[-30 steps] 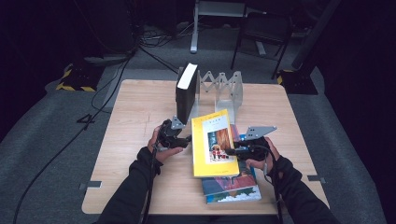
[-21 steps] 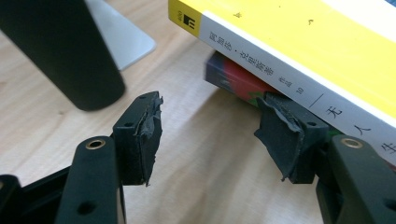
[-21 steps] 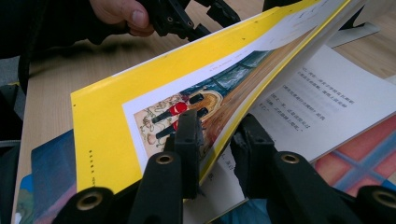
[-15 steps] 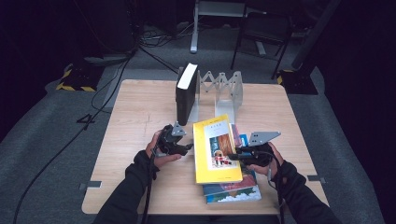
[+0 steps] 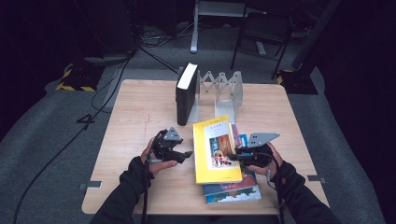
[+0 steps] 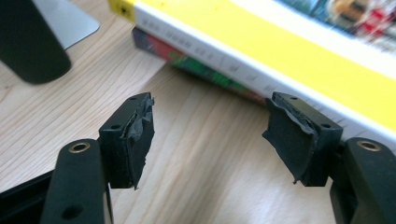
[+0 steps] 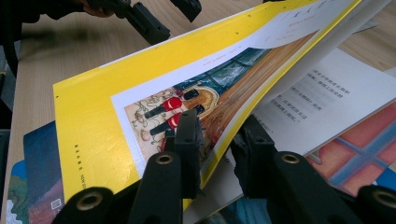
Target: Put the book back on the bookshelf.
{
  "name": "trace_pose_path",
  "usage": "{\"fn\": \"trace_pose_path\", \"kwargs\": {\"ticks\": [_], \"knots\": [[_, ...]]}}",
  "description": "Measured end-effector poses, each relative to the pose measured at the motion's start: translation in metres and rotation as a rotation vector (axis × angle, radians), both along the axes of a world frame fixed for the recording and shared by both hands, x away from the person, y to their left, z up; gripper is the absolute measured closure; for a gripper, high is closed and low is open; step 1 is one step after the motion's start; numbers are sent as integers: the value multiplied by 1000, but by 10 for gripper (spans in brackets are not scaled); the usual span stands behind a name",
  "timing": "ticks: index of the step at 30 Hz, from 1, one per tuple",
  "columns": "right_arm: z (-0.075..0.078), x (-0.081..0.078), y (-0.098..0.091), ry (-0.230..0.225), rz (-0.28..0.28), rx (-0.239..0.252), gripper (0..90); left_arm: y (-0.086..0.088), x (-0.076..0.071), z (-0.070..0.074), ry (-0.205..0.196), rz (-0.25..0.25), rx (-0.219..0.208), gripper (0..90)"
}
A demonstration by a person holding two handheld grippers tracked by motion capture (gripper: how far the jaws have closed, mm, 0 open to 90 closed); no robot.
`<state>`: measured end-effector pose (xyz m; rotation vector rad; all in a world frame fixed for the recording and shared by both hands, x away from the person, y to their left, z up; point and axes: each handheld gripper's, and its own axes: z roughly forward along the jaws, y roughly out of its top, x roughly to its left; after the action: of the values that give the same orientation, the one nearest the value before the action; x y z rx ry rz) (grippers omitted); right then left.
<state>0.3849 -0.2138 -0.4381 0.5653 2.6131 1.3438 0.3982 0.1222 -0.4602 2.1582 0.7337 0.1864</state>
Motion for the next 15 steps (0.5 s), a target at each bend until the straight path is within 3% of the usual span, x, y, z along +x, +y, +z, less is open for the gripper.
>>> {"fn": "trace_pose_path", "kwargs": {"ticks": [7,15], "knots": [[1,-3,1,-31,0,14,763,-6,1,4,46,-24,-82,274],[-1,-5,1,-55,1,17,780,-26,11,-2,131,-5,-86,147]]}}
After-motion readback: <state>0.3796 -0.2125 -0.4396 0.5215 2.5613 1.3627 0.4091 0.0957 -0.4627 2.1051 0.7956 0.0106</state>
